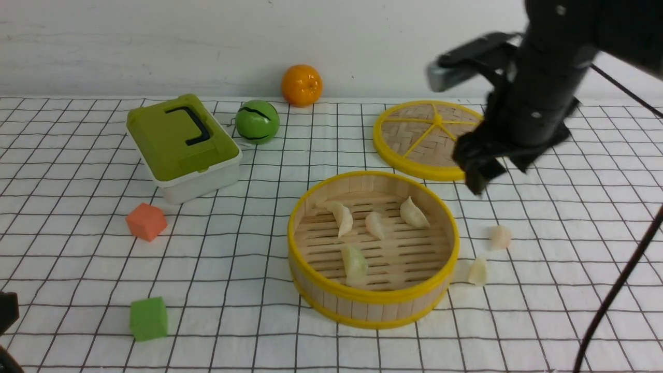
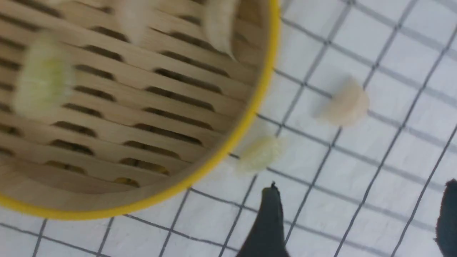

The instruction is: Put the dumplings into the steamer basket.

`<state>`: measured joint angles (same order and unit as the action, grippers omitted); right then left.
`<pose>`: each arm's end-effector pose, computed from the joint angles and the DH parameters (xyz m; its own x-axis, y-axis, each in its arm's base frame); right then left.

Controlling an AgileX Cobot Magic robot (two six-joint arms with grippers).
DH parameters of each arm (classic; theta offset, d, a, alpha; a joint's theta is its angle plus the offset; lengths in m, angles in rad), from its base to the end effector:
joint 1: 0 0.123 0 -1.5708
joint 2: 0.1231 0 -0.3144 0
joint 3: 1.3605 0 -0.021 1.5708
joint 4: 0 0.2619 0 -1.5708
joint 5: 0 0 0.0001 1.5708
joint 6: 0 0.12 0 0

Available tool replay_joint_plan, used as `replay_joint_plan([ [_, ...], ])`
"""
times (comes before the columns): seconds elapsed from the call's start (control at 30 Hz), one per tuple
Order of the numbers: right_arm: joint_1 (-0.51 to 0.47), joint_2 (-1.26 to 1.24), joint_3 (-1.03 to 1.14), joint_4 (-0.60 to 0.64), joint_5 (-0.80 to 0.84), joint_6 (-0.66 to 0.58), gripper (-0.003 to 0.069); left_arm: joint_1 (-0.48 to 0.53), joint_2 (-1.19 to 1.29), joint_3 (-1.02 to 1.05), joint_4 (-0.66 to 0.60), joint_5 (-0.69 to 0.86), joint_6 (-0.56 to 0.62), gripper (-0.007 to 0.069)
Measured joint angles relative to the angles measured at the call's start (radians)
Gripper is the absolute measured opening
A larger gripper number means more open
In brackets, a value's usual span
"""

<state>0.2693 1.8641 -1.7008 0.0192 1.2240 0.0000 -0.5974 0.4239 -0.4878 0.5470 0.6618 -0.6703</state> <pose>0.4061 0.1143 0.2959 -0.9306 -0.2501 -0.2673 -0.2646 0.9642 0.0191 0.0962 -0.0190 0.2986 -0.4053 0.0229 -0.9139 0.2092 0.9755 -0.0683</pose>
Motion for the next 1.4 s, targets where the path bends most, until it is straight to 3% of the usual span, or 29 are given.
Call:
replay_joint_plan([
  [0.07, -0.054, 0.004, 0.045, 0.046, -0.026, 0.026, 0.057, 0.0, 0.0, 0.001, 0.0, -0.003, 0.0, 0.0008],
  [0.17, -0.156, 0.007, 0.188, 0.194, -0.199, 0.069, 0.0549, 0.0, 0.0, 0.001, 0.0, -0.008, 0.0, 0.0013],
  [0.3, -0.2, 0.015, 0.301, 0.313, -0.428, 0.075, 0.0498, 0.0, 0.0, 0.001, 0.0, -0.011, 0.0, 0.0015],
  [0.6, -0.182, 0.101, 0.32, 0.294, -0.635, 0.074, 0.0433, 0.0, 0.0, 0.024, 0.001, -0.03, 0.0, 0.0018],
  [0.83, -0.159, 0.186, 0.289, 0.192, -0.653, 0.106, 0.0414, 0.0, 0.0, 0.048, 0.003, -0.074, 0.0, 0.002],
  [1.07, -0.159, 0.191, 0.273, 0.134, -0.609, 0.145, 0.0195, 0.0, 0.0, 0.048, 0.003, -0.085, 0.0, 0.0029],
  [1.4, -0.159, 0.075, 0.249, 0.13, -0.495, 0.146, 0.019, 0.0, 0.0, 0.048, 0.003, -0.095, 0.0, 0.0038],
])
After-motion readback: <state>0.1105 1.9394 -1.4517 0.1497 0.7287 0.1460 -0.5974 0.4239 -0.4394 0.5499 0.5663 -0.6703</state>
